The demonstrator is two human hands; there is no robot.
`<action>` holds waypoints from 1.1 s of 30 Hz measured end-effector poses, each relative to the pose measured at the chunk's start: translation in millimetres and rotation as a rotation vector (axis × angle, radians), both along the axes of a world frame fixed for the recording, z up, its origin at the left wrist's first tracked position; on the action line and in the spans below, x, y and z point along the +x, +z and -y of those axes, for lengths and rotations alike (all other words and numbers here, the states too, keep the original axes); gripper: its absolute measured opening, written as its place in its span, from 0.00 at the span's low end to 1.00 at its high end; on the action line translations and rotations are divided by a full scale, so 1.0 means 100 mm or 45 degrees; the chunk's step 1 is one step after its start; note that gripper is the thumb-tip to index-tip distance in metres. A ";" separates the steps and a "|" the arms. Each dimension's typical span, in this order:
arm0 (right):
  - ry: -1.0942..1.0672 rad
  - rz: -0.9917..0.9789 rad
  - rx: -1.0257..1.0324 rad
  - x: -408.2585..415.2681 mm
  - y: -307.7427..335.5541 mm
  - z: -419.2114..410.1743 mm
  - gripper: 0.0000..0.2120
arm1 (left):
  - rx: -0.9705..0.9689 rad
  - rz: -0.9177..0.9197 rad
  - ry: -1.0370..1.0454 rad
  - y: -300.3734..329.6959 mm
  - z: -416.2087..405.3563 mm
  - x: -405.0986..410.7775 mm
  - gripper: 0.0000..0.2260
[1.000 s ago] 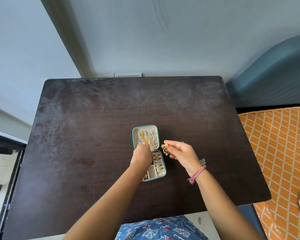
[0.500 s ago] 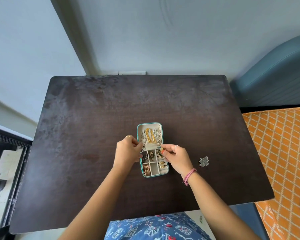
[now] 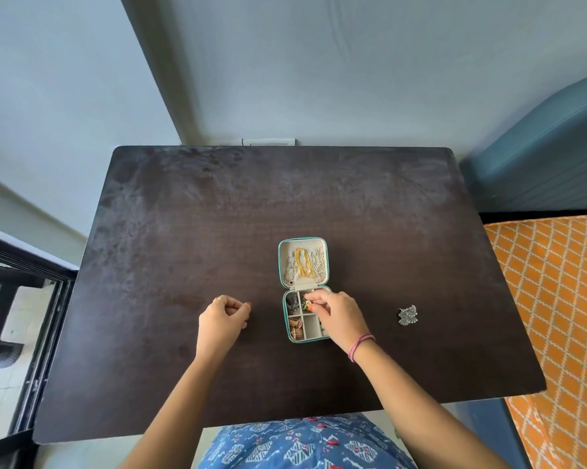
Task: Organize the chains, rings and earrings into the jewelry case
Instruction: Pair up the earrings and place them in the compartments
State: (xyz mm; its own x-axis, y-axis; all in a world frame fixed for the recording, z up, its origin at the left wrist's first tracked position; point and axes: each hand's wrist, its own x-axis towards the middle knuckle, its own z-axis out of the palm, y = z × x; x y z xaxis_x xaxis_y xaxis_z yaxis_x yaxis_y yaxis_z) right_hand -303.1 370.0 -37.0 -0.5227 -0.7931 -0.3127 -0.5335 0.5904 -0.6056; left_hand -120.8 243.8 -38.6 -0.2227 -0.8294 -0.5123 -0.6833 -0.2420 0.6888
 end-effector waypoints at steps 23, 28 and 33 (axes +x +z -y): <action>-0.355 0.034 -0.260 -0.36 0.18 -0.33 0.06 | -0.152 -0.120 0.037 0.31 -0.02 -0.25 0.08; -0.415 0.008 -0.356 -0.66 0.28 -0.72 0.06 | -0.228 -0.159 -0.034 0.46 -0.14 -0.53 0.07; -0.603 0.050 -0.404 -1.02 0.28 -1.05 0.06 | -0.167 -0.312 -0.104 0.56 -0.36 -0.89 0.08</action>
